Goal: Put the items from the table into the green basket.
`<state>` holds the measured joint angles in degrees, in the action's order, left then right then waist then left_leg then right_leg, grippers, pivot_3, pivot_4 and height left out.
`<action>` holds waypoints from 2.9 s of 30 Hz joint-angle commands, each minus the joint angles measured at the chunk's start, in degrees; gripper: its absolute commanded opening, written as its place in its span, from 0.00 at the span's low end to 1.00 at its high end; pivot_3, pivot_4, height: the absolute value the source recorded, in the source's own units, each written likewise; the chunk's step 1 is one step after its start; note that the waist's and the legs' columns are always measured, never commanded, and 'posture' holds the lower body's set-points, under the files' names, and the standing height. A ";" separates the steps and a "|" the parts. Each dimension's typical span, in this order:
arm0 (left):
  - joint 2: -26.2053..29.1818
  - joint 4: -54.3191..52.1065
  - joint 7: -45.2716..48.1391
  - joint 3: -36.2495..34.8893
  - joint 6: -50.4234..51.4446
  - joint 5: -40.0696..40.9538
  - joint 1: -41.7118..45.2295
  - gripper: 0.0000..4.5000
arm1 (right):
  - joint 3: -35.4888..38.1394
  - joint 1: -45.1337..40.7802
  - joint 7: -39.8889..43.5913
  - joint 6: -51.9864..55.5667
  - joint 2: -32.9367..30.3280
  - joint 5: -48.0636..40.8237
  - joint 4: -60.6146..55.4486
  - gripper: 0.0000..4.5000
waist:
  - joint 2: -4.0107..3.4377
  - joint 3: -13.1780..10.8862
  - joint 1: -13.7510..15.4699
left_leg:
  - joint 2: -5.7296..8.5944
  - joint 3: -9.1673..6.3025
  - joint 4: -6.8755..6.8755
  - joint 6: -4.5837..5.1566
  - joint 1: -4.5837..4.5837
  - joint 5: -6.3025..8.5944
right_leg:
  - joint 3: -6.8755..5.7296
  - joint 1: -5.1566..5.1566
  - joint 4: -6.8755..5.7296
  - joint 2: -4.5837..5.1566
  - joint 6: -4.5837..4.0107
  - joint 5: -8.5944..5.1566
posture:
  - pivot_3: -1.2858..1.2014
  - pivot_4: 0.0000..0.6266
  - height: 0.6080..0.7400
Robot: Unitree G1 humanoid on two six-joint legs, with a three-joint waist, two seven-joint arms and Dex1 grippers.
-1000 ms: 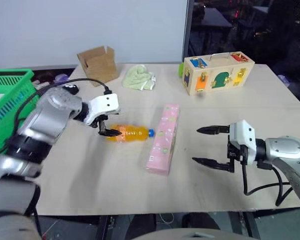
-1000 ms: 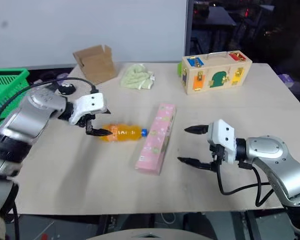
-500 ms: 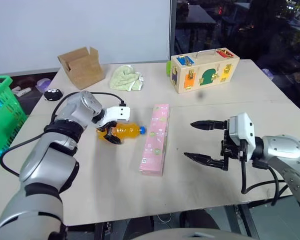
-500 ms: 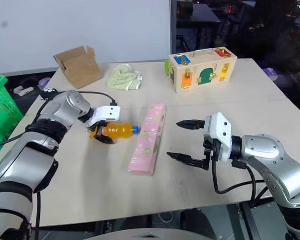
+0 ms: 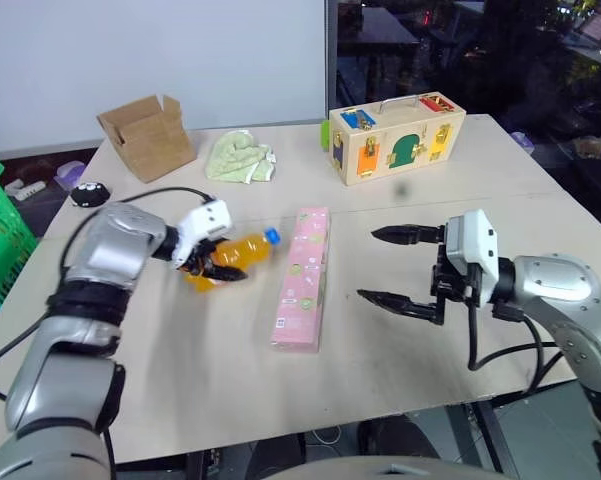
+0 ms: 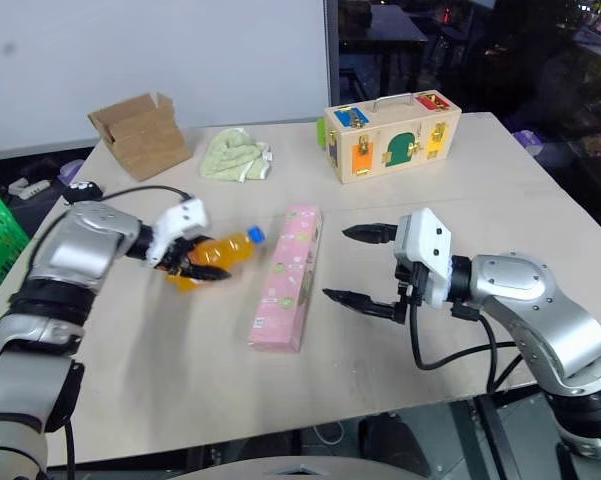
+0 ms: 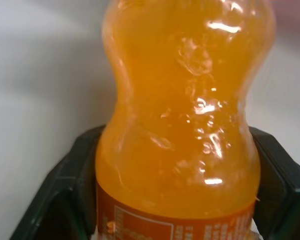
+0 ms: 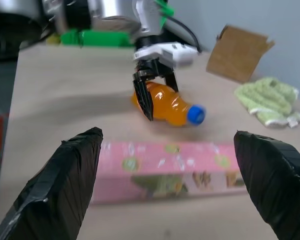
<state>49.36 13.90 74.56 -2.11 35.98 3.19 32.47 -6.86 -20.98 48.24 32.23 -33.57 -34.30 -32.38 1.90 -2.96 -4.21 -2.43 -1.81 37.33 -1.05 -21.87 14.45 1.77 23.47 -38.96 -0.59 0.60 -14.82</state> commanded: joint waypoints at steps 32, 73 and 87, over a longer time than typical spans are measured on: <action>25.82 62.71 -57.18 -10.61 -38.30 -13.76 27.02 0.69 | -13.36 -23.40 3.36 -12.07 29.97 12.94 28.07 1.00 | 1.17 0.50 13.42 | 0.12 -0.42 0.02 -0.64 -0.10 -0.10 | -0.70 -0.10 -0.01 0.19 -0.12 0.07 | 0.60 0.00 1.00; -20.88 -22.64 -65.29 -6.74 56.52 48.05 11.87 0.99 | 7.61 6.07 4.93 2.41 -6.97 4.11 1.98 1.00 | -0.03 0.75 3.81 | 0.33 -0.08 0.08 -0.24 0.76 0.11 | -0.07 -0.88 -0.08 0.35 0.20 0.03 | 0.50 0.02 1.00; -29.49 -12.09 -88.59 0.37 56.52 49.03 16.03 0.99 | 13.28 13.87 2.42 1.47 -10.13 1.67 -2.85 1.00 | -0.06 0.71 -1.25 | 0.36 0.10 0.03 -0.25 1.00 0.12 | 0.72 -0.99 0.10 0.15 0.42 -0.10 | 0.45 0.02 1.00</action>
<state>20.17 1.35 -12.38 -1.91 92.42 51.93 47.05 5.25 -6.64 51.43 34.84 -43.80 -32.20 -33.39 1.84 -2.25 -5.46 -2.07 -1.69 37.36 -1.30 -20.87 14.57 2.49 22.48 -38.86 -0.44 1.04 -14.92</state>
